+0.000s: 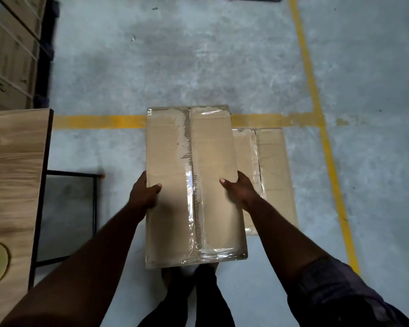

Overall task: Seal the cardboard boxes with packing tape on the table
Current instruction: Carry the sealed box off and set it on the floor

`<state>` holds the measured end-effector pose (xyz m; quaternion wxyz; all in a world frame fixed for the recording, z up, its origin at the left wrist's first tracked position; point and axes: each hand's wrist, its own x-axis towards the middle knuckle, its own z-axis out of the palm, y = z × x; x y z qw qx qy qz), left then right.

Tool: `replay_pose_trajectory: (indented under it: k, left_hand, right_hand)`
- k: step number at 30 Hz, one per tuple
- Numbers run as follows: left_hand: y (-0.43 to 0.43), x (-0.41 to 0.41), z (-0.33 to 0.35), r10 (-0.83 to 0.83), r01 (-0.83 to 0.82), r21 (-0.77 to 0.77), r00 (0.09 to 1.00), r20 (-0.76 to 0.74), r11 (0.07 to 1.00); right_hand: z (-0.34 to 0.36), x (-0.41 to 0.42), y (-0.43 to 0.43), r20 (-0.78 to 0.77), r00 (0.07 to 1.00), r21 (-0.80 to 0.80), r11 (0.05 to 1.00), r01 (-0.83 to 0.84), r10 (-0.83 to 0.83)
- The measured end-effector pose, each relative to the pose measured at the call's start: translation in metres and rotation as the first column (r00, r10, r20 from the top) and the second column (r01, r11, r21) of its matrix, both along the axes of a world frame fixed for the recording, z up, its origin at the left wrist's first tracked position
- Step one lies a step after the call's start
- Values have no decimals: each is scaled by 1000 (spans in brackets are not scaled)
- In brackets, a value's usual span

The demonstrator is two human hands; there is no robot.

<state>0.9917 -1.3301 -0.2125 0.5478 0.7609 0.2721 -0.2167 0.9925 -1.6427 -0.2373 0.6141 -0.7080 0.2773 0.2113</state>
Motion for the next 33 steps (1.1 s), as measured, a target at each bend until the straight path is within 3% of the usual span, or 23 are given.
replay_pose_trajectory:
  k: [12, 26, 33]
  left_hand:
    - [-30, 12, -14, -42, 36, -108, 997, -57, 994]
    - [-44, 16, -36, 86, -85, -81, 996, 5, 993]
    - [-48, 17, -32, 9, -11, -144, 1000, -15, 990]
  right_hand:
    - [-28, 4, -28, -31, 999, -39, 999, -10, 9]
    - [-39, 12, -30, -35, 999, -60, 998, -36, 34]
    - [-36, 8, -42, -43, 999, -89, 996, -13, 9]
